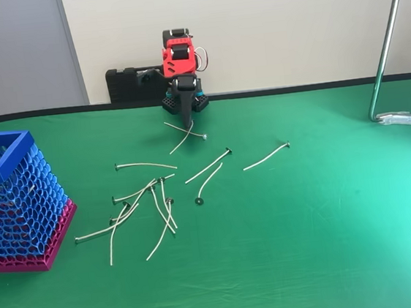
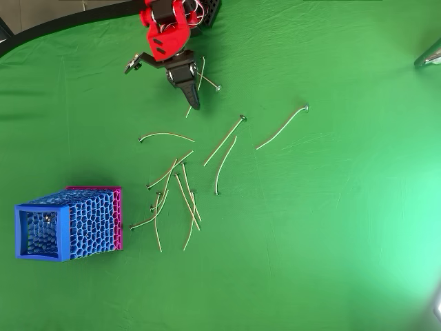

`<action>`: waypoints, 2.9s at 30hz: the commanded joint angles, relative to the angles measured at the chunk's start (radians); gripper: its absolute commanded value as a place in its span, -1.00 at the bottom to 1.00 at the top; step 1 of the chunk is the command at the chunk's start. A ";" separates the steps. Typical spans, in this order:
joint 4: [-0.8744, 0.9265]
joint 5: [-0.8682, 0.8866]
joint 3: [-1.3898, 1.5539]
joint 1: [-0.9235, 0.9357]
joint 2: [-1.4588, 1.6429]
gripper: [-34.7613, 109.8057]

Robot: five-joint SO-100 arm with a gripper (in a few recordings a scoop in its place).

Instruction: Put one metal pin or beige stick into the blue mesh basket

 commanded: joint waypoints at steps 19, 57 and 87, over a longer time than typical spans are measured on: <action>0.267 0.034 -0.758 -0.003 -0.632 -0.51; 0.488 -0.250 -1.730 0.172 -1.657 -0.46; 0.551 -0.293 -1.798 0.170 -1.914 -0.33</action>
